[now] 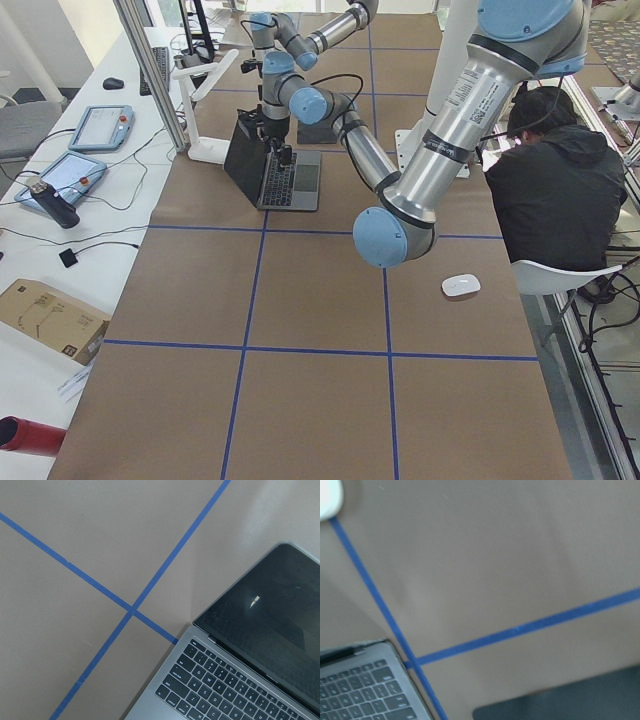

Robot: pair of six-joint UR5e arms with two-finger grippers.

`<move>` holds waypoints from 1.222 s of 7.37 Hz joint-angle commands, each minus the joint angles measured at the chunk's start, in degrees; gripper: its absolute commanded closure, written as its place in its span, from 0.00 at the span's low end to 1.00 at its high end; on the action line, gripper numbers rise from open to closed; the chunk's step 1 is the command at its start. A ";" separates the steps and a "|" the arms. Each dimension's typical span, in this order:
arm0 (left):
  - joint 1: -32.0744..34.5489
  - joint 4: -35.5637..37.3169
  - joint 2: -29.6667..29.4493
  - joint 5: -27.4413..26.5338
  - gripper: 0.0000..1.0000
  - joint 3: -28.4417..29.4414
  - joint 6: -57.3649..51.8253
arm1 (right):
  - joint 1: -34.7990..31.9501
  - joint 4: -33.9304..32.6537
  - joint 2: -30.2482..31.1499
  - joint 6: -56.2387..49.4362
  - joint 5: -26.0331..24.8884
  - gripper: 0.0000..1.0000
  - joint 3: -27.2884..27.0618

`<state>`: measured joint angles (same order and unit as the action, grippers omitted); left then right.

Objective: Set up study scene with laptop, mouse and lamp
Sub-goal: 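Draw the right gripper back while the left arm swings away from the laptop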

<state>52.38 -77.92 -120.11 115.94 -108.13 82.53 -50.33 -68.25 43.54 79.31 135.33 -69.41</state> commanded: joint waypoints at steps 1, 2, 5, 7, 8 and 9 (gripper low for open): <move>0.17 -1.08 4.95 0.08 0.00 -3.38 -5.51 | -2.83 0.31 4.59 -2.30 -0.42 0.01 -4.91; 0.09 -2.22 10.89 0.08 0.00 -7.58 -8.76 | -3.45 0.23 5.75 -2.49 -0.42 0.01 -5.90; -3.66 -24.64 32.68 -0.53 0.00 -11.66 -2.78 | -3.98 0.93 10.59 -3.10 -1.99 0.01 -8.89; -13.32 -34.71 44.12 -6.41 0.00 -13.24 2.70 | -4.16 0.76 12.09 -3.28 -4.19 0.01 -9.95; -15.45 -38.41 49.83 -6.34 0.00 -14.47 2.73 | -4.16 0.75 12.53 -3.37 -4.20 0.01 -10.47; -18.86 -42.97 54.50 -6.08 0.00 -14.57 2.90 | -4.16 0.75 12.71 -3.37 -4.20 0.01 -11.00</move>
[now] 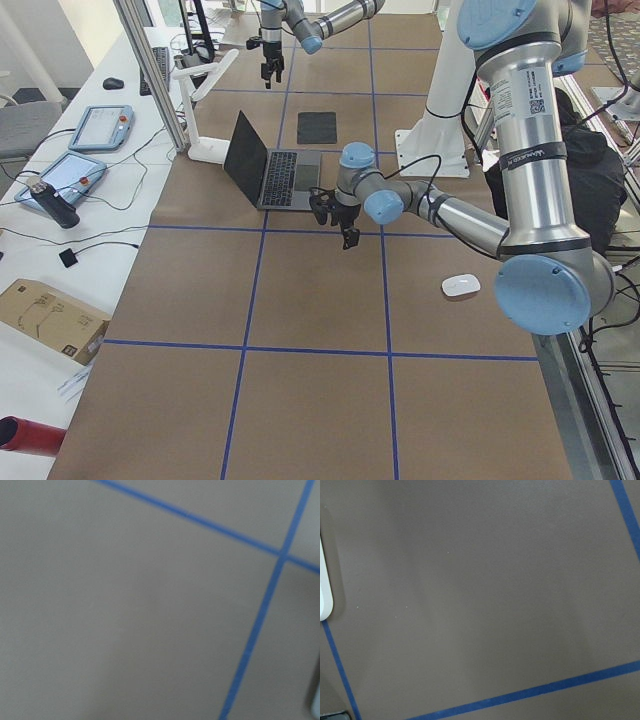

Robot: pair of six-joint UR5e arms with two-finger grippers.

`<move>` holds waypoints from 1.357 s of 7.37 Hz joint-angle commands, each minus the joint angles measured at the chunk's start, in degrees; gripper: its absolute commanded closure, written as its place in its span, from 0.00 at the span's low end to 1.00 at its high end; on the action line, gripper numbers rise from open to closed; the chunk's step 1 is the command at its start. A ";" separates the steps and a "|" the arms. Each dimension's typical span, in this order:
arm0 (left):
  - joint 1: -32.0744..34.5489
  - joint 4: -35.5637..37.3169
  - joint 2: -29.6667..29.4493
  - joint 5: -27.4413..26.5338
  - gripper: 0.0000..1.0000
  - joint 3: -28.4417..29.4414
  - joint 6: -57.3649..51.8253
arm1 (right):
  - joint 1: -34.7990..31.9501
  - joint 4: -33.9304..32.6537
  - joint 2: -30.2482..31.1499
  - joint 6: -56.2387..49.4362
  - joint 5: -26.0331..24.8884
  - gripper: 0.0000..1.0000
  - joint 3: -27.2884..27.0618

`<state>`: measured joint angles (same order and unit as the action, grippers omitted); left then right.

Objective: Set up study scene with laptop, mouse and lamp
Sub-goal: 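Draw the right gripper back while the left arm swings away from the laptop, then grasp the white computer mouse with the left gripper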

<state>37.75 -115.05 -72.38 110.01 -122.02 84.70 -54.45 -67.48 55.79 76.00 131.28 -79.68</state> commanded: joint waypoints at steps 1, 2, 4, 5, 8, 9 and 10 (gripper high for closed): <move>-8.27 -7.98 9.95 0.03 0.00 -0.67 1.86 | -0.04 -0.02 0.72 0.02 -0.15 0.01 -1.61; -11.96 -10.44 11.72 0.03 0.00 -0.59 3.88 | -0.04 -0.02 0.81 0.03 -0.15 0.01 -1.62; -19.87 -16.32 14.80 0.03 0.00 -0.41 8.88 | -0.04 -0.02 0.81 0.03 -0.24 0.01 -1.62; -25.22 -16.78 14.99 -0.40 0.00 -0.41 12.91 | 0.05 -0.02 0.72 0.03 -0.24 0.01 -1.62; -32.47 -17.75 16.21 -0.67 0.00 -0.41 14.88 | 0.49 -0.02 0.54 -0.06 -1.11 0.01 -1.62; -34.22 -21.84 19.44 -0.67 0.00 -0.24 14.36 | 0.66 -0.02 0.46 0.02 -1.55 0.01 -1.62; -35.63 -23.45 21.30 -1.02 0.00 -0.06 14.70 | 1.01 -0.02 0.46 0.11 -2.08 0.01 -1.79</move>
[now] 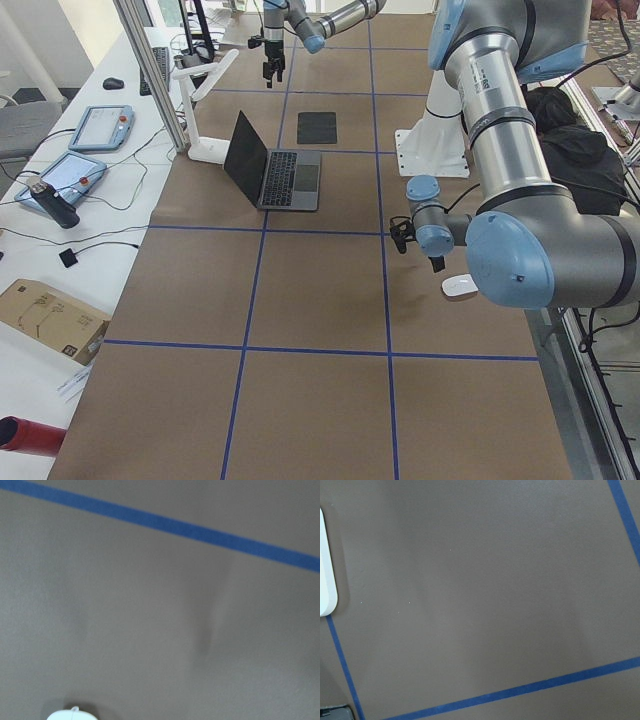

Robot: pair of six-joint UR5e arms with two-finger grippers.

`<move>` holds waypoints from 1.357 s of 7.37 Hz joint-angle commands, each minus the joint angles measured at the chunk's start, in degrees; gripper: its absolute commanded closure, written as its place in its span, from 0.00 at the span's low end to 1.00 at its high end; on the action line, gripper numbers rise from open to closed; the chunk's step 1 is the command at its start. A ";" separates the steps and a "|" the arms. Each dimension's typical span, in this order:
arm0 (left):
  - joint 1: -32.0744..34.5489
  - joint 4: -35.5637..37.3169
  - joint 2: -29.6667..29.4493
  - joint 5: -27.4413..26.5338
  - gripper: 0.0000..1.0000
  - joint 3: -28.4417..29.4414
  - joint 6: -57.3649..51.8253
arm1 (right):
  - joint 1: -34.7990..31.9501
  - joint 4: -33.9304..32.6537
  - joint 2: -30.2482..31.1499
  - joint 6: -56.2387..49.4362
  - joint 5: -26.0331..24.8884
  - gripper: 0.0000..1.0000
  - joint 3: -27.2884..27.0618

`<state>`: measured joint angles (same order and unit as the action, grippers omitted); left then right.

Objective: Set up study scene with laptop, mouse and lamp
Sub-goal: 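Grasp the white computer mouse with the left gripper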

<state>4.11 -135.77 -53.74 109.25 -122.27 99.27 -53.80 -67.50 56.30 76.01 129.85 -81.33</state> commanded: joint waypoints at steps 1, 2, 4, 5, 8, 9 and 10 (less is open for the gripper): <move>-3.83 -2.84 2.85 -1.66 0.00 1.32 0.75 | 0.62 0.09 -0.14 0.27 -0.91 0.01 -0.15; -6.46 -3.27 2.77 -2.46 0.00 2.20 3.45 | 1.06 0.09 -0.05 0.45 -1.18 0.01 -0.58; -13.23 -9.48 2.76 -5.97 0.00 5.10 9.51 | 1.85 0.09 0.04 0.71 -2.76 0.01 -1.72; -14.64 -9.60 2.76 -6.85 0.00 5.29 9.89 | 1.94 0.09 0.12 0.71 -2.85 0.01 -1.81; -16.67 -10.04 2.76 -7.21 0.00 6.95 9.98 | 2.99 0.00 0.21 0.80 -4.43 0.01 -2.17; -17.03 -10.13 2.68 -7.21 0.00 7.22 9.98 | 3.17 0.09 0.21 0.80 -4.69 0.01 -2.17; -17.55 -11.96 2.68 -7.21 0.00 8.18 9.98 | 3.17 0.09 0.21 0.80 -4.70 0.01 -2.17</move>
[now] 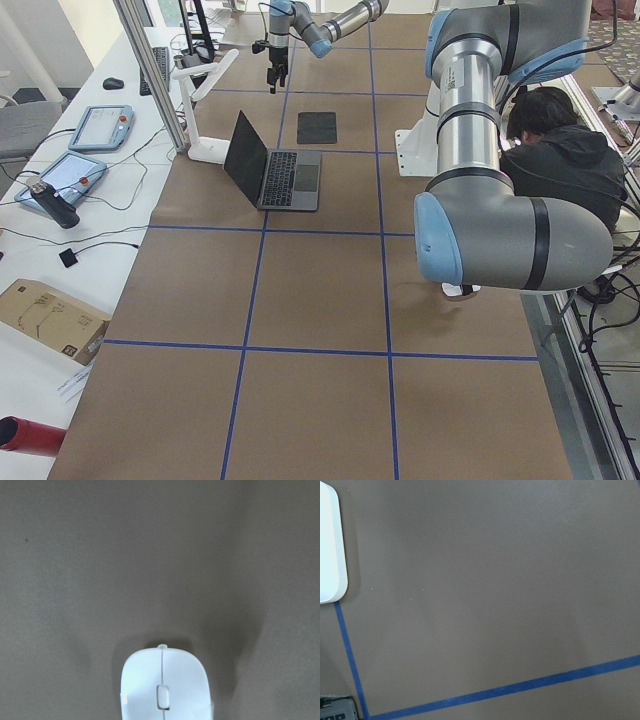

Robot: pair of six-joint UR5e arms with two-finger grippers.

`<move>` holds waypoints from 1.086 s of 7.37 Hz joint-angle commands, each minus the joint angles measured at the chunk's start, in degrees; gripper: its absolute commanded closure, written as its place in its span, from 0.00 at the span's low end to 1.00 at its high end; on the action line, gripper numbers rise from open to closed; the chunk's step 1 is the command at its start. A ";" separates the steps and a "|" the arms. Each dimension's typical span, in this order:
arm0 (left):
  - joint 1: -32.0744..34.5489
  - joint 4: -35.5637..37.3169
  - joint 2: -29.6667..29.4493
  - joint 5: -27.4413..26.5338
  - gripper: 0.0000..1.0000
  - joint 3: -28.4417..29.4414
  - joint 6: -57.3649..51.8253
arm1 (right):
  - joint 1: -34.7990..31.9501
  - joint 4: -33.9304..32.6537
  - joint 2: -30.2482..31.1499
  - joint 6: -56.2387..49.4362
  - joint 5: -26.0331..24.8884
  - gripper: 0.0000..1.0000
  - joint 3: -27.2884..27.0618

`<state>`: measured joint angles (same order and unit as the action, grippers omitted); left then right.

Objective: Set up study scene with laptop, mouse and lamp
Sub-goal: 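Grasp the white computer mouse with the left gripper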

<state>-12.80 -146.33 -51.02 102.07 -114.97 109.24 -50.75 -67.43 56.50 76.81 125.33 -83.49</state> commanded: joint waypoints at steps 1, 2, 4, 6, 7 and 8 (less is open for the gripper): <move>-1.00 -3.24 -0.13 -0.12 0.00 1.93 0.01 | 0.21 0.02 0.01 0.00 -0.18 0.01 -0.01; -1.09 -3.61 -0.30 -0.03 0.00 2.21 0.10 | 0.21 0.02 -0.07 0.00 -0.26 0.01 -0.09; -2.23 -3.70 -0.74 -0.03 0.00 2.38 0.10 | 0.21 -0.07 0.10 0.00 -1.05 0.01 -1.15; -3.02 -4.05 -0.83 -0.03 0.02 2.56 0.10 | 0.30 -0.07 0.10 0.00 -1.06 0.01 -1.15; -3.02 -4.57 -0.74 -0.03 0.09 2.65 0.10 | 0.38 -0.15 0.10 0.09 -1.06 0.01 -1.85; -3.11 -5.54 -0.74 -0.03 0.14 3.26 0.01 | 0.56 -0.33 0.10 0.09 -1.06 0.01 -2.11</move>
<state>-15.76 -150.95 -51.80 102.04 -112.22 109.32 -50.34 -67.60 56.60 76.87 124.28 -85.15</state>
